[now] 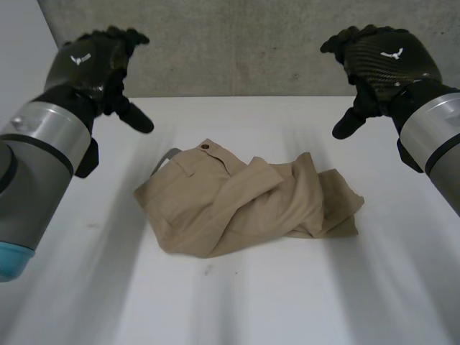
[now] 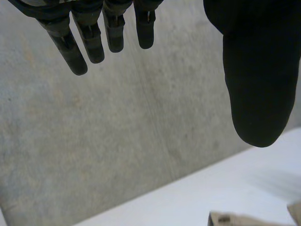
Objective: Fold the shorts.
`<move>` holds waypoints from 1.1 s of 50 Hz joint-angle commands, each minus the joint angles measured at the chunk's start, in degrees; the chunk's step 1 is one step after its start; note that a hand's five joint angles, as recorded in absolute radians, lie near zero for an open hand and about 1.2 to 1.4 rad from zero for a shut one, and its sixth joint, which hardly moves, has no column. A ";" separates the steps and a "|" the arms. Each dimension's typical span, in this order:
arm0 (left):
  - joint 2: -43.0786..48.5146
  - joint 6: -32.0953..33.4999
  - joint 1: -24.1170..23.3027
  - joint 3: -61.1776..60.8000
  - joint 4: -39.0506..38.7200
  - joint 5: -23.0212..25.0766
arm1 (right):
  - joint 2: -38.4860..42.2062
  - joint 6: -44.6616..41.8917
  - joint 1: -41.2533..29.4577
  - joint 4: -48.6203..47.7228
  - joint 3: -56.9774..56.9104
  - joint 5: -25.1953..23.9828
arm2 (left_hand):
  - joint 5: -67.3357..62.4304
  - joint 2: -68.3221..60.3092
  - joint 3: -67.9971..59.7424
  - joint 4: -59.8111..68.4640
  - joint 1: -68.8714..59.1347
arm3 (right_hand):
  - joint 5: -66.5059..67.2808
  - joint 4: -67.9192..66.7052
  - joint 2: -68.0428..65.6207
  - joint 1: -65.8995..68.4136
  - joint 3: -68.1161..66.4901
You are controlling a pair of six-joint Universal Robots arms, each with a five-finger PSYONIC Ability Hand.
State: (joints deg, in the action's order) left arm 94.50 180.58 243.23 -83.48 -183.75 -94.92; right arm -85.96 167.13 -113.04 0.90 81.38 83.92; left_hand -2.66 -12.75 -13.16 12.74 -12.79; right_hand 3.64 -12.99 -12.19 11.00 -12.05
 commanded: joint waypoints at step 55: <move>11.14 5.92 -0.63 25.83 2.09 1.67 | 10.99 -6.20 5.11 -5.92 0.45 0.46 | -67.34 -67.25 -66.84 67.26 -67.21 | 3.00 -3.65 -4.46 5.65 -4.60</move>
State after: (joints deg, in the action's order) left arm 105.55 185.99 253.50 -59.28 -179.43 -94.13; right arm -74.06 160.18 -111.02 -6.41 81.73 84.48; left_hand -53.76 -68.11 -67.93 68.19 -64.78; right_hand 5.33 -14.90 -14.85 11.22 -14.92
